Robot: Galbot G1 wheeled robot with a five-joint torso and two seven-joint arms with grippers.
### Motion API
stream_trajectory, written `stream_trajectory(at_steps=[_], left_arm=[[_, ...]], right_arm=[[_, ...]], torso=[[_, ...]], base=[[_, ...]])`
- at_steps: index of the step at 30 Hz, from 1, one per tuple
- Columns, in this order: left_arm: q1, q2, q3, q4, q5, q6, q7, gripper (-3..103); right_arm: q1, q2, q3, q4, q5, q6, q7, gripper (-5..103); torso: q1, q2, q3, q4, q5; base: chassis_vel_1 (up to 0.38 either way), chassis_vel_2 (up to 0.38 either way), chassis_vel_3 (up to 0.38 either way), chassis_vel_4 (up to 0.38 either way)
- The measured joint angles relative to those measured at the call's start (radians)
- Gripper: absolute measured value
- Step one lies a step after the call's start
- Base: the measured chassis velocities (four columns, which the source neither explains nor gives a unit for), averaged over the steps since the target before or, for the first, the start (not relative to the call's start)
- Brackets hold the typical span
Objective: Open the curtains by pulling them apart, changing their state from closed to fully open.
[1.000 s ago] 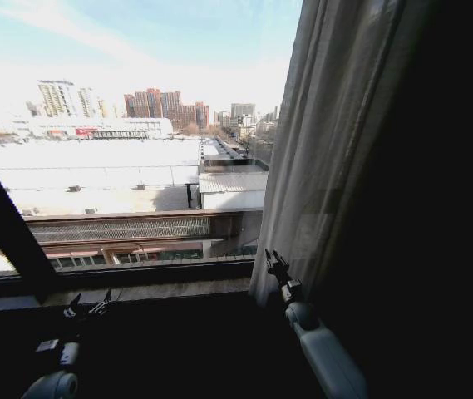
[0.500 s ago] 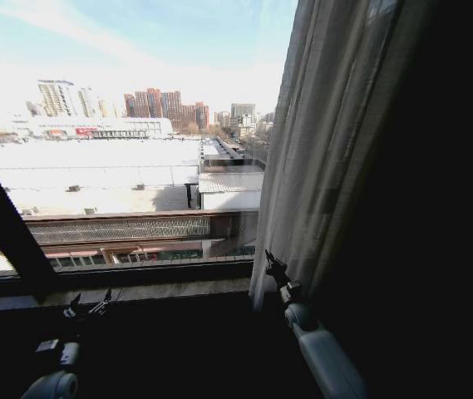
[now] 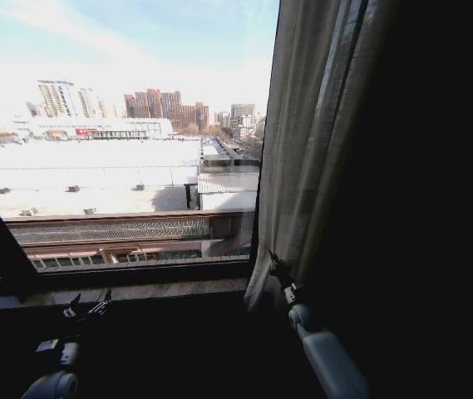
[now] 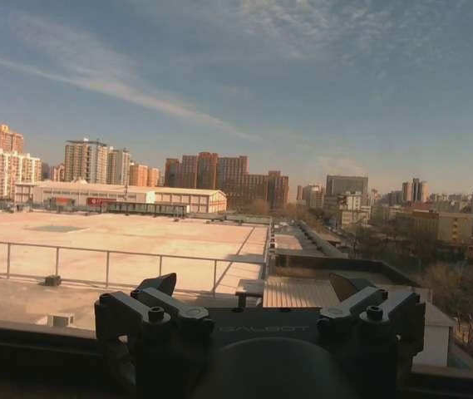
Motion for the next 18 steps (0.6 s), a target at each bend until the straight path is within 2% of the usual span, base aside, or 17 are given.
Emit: stream_trajectory(at_steps=[6, 10, 15, 18], left_arm=[[0.0, 0.0, 0.0, 0.0, 0.0, 0.0, 0.0, 100], [0.0, 0.0, 0.0, 0.0, 0.0, 0.0, 0.0, 100], [0.0, 0.0, 0.0, 0.0, 0.0, 0.0, 0.001, 100], [0.0, 0.0, 0.0, 0.0, 0.0, 0.0, 0.0, 100]], right_arm=[[-0.006, 0.006, -0.005, 0.013, 0.001, 0.019, -0.002, 0], [-0.009, 0.007, -0.007, 0.017, -0.014, 0.023, -0.01, 0], [-0.007, 0.002, -0.009, 0.01, -0.024, 0.026, -0.015, 0], [0.01, -0.004, -0.003, -0.017, -0.029, 0.025, -0.01, 0]], torso=[[0.0, 0.0, 0.0, 0.0, -0.0003], [0.0, 0.0, 0.0, 0.0, 0.0007], [0.0, 0.0, 0.0, -0.0005, 0.0003], [0.0, 0.0, 0.0, 0.0009, -0.0013]], base=[[-0.311, -0.339, 0.316, 0.334], [-0.256, -0.181, 0.241, 0.196], [-0.052, -0.061, 0.069, 0.028], [0.014, 0.021, -0.014, -0.013]])
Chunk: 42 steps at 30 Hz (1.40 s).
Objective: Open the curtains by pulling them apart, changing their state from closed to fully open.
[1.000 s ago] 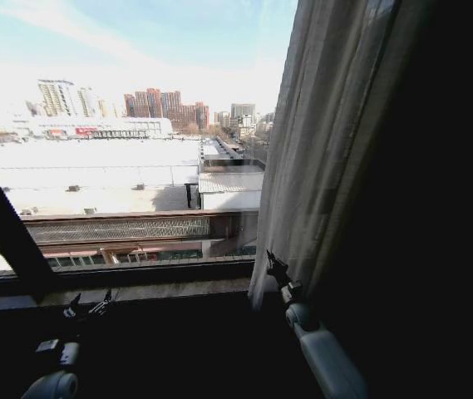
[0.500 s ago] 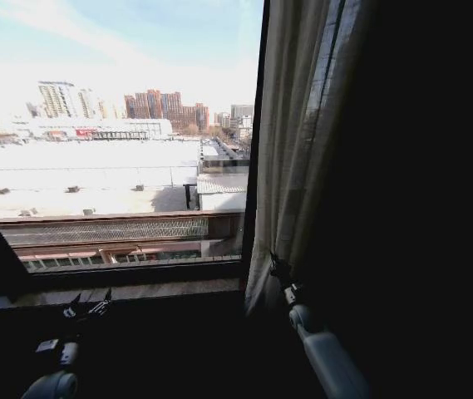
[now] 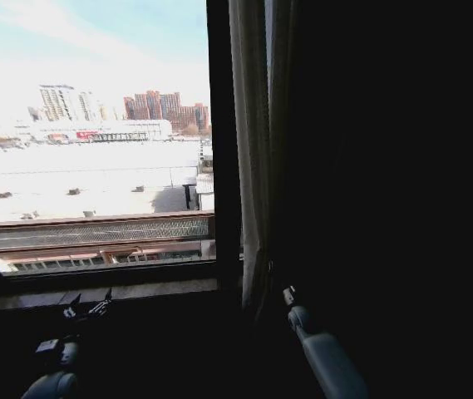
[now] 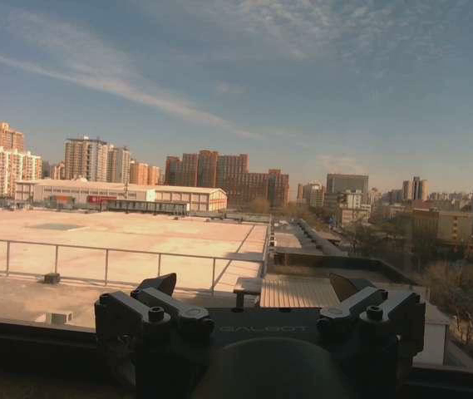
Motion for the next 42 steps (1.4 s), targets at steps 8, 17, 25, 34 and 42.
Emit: stream_trajectory(at_steps=[8, 17, 25, 34, 42], left_arm=[[0.0, 0.0, -0.001, 0.0, 0.0, 0.0, -0.001, 100], [0.0, 0.0, 0.0, 0.0, 0.0, 0.0, 0.0, 100], [0.0, 0.0, 0.0, 0.0, 0.0, 0.0, 0.0, 100], [0.0, 0.0, 0.0, 0.0, 0.0, 0.0, 0.0, 100], [0.0, 0.0, 0.0, 0.0, 0.0, 0.0, 0.0, 100]], right_arm=[[0.061, -0.045, 0.059, -0.101, -0.017, -0.027, 0.082, 0], [0.093, -0.097, 0.122, -0.148, -0.004, -0.07, 0.169, 0], [0.07, -0.116, 0.151, -0.123, -0.027, -0.094, 0.222, 0], [-0.043, -0.103, 0.081, 0.033, 0.024, -0.101, 0.162, 10], [-0.116, -0.1, 0.045, 0.127, 0.035, -0.092, 0.112, 37]], torso=[[0.0, 0.0, 0.0, -0.0009, 0.0015], [0.0, 0.0, 0.0, -0.0006, 0.0013], [0.0, 0.0, 0.0, -0.0009, 0.0015], [0.0, 0.0, 0.0, -0.0007, 0.0013], [0.0, 0.0, 0.0, -0.0007, 0.0012]], base=[[0.036, 0.047, -0.025, -0.025], [0.0, 0.0, 0.0, 0.0], [0.0, 0.0, 0.0, 0.0], [0.0, 0.0, 0.0, 0.0], [0.0, 0.0, 0.0, 0.0]])
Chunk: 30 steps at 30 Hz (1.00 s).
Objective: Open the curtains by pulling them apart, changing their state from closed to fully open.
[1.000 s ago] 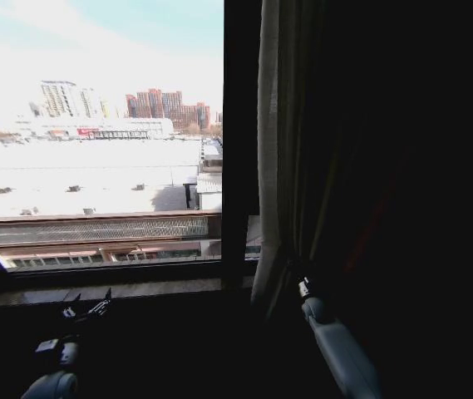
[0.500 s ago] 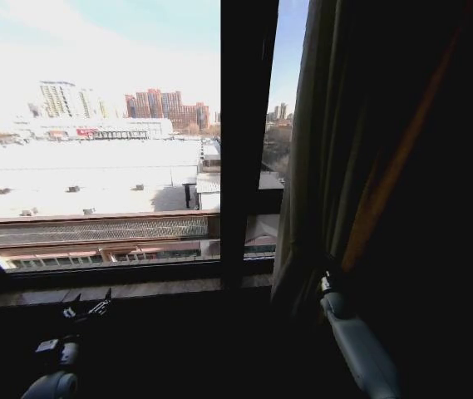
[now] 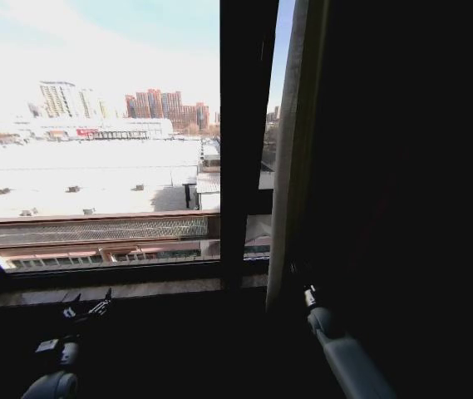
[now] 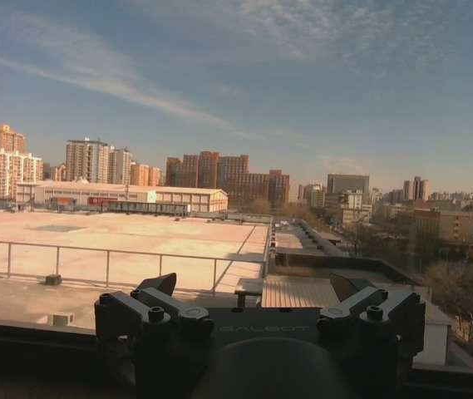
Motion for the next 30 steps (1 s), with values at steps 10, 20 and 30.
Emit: stream_trajectory(at_steps=[10, 20, 30], left_arm=[[0.0, 0.0, 0.0, 0.0, 0.0, 0.0, 0.0, 100], [0.0, 0.0, 0.0, 0.0, 0.0, 0.0, 0.0, 100], [0.0, 0.0, 0.0, 0.0, 0.0, 0.0, 0.0, 100]], right_arm=[[-0.12, -0.024, 0.042, 0.152, 0.056, -0.086, -0.016, 76], [-0.267, -0.055, 0.139, 0.282, 0.102, -0.135, -0.017, 100], [-0.262, -0.051, 0.138, 0.322, 0.11, -0.151, -0.02, 100]], torso=[[0.0, 0.0, 0.0, 0.0, 0.0001], [0.0, 0.0, 0.0, -0.0003, 0.0001], [0.0, 0.0, 0.0, 0.0001, 0.0001]], base=[[0.0, 0.0, 0.0, 0.0], [0.0, 0.0, 0.0, 0.0], [0.0, 0.0, 0.0, 0.0]])
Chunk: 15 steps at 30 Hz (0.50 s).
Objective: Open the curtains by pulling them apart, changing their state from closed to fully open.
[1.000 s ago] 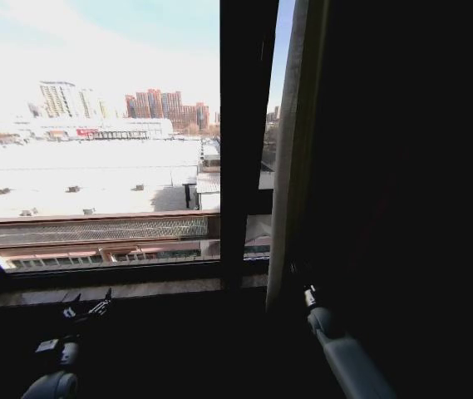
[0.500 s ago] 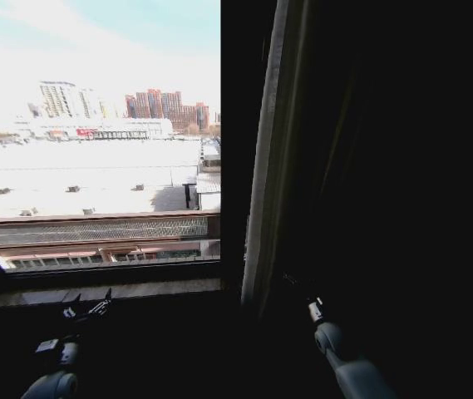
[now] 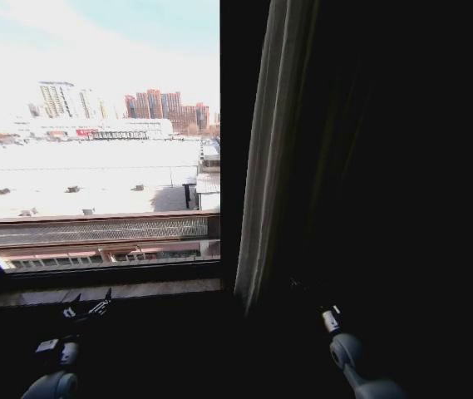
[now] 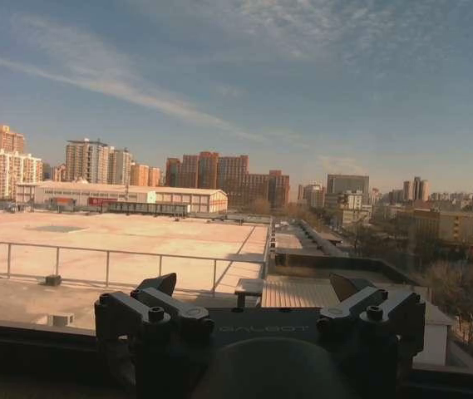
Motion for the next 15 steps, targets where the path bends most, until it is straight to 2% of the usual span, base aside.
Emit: stream_trajectory(at_steps=[15], left_arm=[[0.0, 0.0, 0.0, 0.0, 0.0, 0.0, 0.0, 100]], right_arm=[[0.006, 0.008, -0.006, -0.005, -0.009, 0.005, -0.001, 100]], torso=[[0.0, 0.0, 0.0, -0.0002, 0.0]], base=[[0.0, 0.0, 0.0, 0.0]])
